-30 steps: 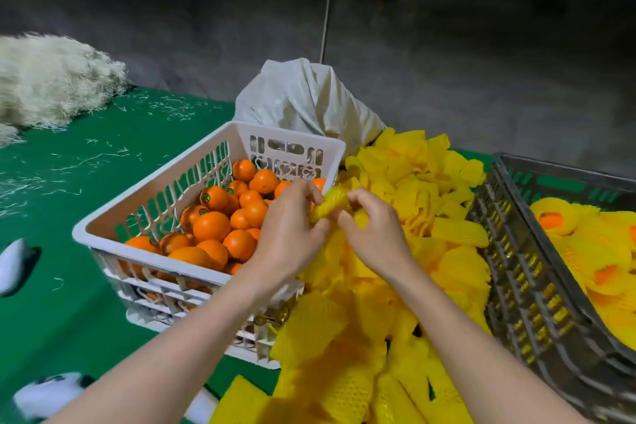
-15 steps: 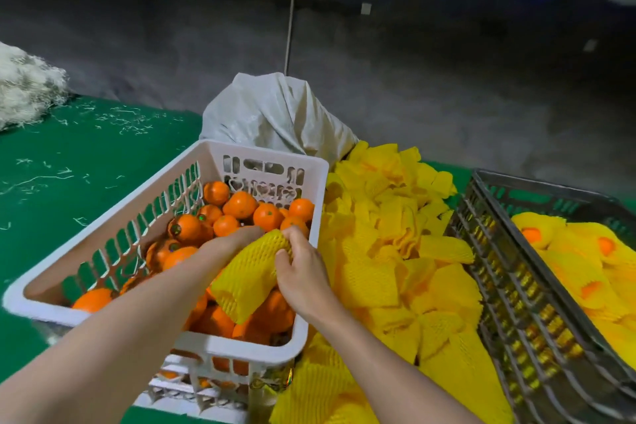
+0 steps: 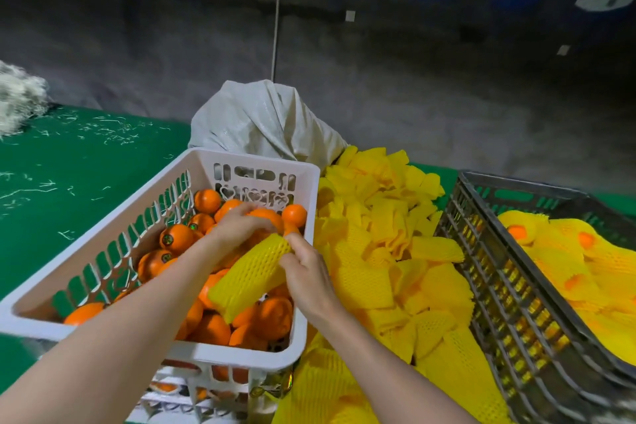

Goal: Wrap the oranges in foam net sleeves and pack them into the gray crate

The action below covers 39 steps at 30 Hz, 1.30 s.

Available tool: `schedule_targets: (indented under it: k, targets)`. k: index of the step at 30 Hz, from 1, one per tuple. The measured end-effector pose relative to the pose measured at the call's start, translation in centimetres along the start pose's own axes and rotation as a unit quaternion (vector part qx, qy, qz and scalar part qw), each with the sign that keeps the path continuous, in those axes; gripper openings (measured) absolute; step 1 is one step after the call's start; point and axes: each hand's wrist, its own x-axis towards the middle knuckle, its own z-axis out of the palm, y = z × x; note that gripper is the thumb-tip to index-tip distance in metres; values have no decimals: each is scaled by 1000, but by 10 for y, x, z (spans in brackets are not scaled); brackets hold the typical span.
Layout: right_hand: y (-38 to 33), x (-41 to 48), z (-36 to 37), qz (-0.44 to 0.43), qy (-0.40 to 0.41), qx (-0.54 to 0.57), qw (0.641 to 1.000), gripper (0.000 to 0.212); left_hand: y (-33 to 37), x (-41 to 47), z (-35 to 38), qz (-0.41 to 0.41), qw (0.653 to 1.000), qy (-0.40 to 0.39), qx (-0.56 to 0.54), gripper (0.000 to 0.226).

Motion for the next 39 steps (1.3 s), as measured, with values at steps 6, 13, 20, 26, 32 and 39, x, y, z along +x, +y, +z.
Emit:
schedule_targets:
  k: [6,13,20,26,32,39]
  targets:
    - [-4,-7,-26,43,87,190,977,44,22,-50,1,29,925,-118,-361,44]
    - [-21,-35,-61,-34,33,317,947,25,42,-94,57,-20,892,-141,-430,48]
    - [-16,-66,-102,-38,106,149,982,15,43,-120,114,-2,911,-100,-399,72]
    - [-8,-90,-131,-80,242,17,967,31,40,-136,147,-1,897,-146,-417,60]
    - [-7,-102,-148,-99,286,-4,953,21,38,-144,163,49,909,-198,-364,101]
    - [-14,-104,-174,-93,265,95,955,31,42,-147,178,38,892,-191,-409,57]
